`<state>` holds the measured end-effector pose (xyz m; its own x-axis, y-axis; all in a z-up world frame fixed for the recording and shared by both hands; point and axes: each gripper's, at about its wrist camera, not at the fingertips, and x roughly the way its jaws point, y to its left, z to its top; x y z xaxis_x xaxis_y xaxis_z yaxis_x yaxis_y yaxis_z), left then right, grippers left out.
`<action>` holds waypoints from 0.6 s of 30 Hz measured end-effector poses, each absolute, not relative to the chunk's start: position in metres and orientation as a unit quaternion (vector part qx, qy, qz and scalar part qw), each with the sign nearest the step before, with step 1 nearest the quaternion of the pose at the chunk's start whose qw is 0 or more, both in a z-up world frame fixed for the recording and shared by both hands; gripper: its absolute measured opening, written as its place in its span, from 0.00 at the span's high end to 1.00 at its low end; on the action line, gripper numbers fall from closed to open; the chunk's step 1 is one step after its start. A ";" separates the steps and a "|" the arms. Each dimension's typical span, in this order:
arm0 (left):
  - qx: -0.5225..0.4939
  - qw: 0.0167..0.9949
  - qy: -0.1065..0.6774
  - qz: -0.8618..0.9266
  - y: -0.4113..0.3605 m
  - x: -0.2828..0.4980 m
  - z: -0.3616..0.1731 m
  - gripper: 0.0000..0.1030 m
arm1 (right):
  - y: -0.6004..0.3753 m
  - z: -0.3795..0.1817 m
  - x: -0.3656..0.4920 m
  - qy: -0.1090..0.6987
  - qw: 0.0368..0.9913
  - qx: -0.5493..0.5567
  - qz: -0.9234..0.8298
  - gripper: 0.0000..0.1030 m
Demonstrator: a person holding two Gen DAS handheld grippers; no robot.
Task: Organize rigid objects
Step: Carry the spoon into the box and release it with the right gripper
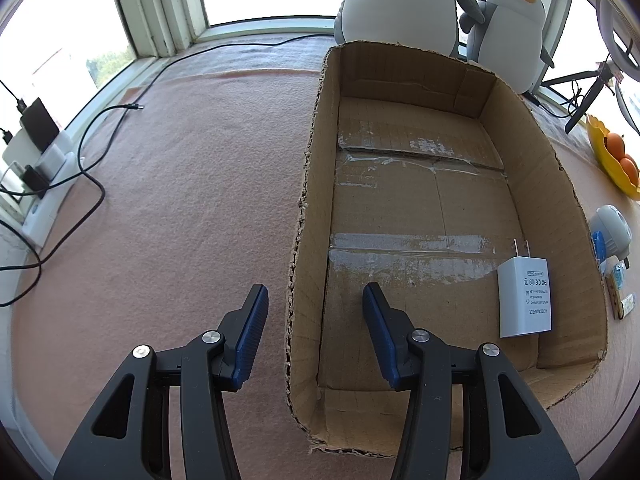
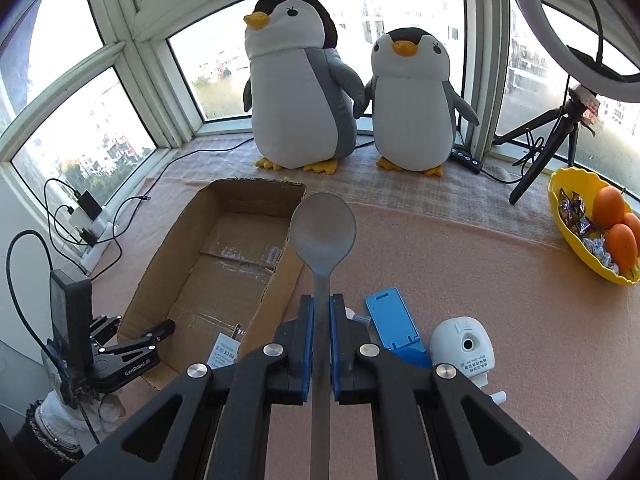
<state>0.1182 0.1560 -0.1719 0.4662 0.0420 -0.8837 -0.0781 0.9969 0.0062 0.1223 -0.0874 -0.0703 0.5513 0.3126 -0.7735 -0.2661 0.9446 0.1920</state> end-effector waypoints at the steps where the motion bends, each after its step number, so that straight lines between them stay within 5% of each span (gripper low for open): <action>1: -0.018 0.856 0.516 0.035 0.156 0.118 -0.172 0.53 | -0.081 -0.070 0.125 0.443 0.880 0.025 0.168 0.93; 18: -0.023 0.856 0.515 0.034 0.155 0.118 -0.172 0.53 | 0.019 -0.108 0.151 0.485 0.847 0.062 0.206 0.93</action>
<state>0.1183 0.1555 -0.1725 0.4677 0.0339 -0.8832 -0.0819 0.9966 -0.0051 0.1511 0.0190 -0.1083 0.4435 0.4099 -0.7970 -0.2895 0.9071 0.3054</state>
